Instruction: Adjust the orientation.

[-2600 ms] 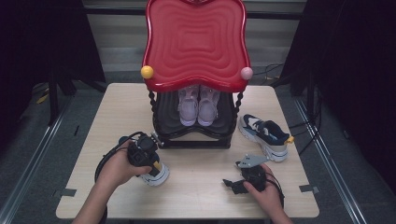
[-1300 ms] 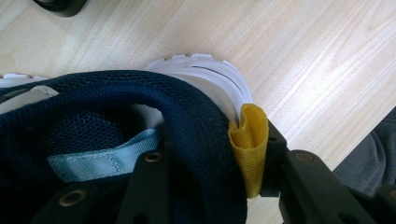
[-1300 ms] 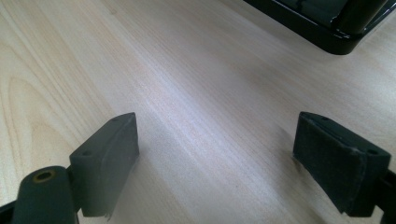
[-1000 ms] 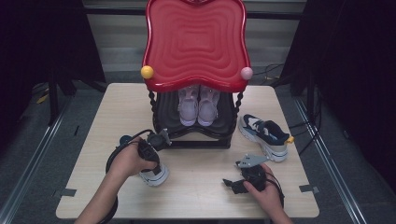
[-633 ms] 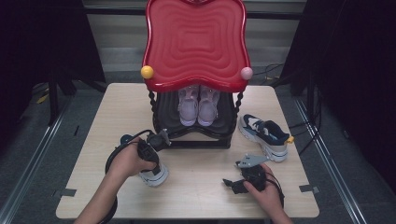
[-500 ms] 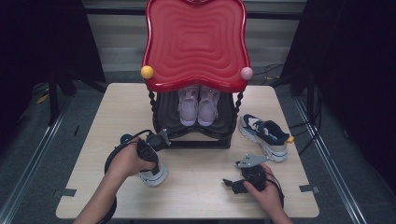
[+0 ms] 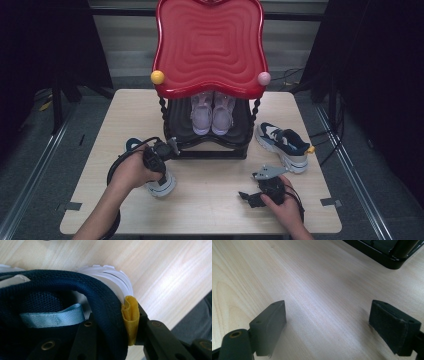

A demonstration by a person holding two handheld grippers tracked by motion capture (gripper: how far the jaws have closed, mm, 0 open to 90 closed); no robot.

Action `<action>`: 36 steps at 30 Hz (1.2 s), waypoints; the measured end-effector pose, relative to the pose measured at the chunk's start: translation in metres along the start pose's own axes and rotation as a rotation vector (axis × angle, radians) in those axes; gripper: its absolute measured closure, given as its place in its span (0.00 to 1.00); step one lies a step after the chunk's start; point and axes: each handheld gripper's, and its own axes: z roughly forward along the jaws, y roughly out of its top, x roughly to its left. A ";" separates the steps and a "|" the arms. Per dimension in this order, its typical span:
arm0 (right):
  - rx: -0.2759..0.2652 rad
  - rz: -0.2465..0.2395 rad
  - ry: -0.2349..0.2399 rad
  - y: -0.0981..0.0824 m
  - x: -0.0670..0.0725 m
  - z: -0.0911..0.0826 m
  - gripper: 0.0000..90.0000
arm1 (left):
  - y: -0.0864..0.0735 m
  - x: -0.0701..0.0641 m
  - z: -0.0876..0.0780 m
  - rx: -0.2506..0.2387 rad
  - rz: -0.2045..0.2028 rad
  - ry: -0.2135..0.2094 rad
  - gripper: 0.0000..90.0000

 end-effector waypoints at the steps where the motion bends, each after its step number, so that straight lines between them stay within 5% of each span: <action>1: 0.001 0.001 -0.001 0.000 0.000 0.000 0.15 | -0.001 -0.001 -0.001 -0.016 -0.015 -0.003 0.81; 12: 0.001 0.002 -0.001 0.000 0.000 0.000 0.15 | -0.007 0.003 -0.019 -0.025 -0.002 0.053 0.83; 26: 0.000 0.001 0.000 0.000 0.000 0.000 0.15 | -0.002 0.001 0.017 -0.003 -0.008 -0.105 0.82; 36: 0.001 0.002 -0.001 0.000 0.000 0.000 0.15 | -0.003 0.001 0.021 -0.035 -0.043 -0.097 0.77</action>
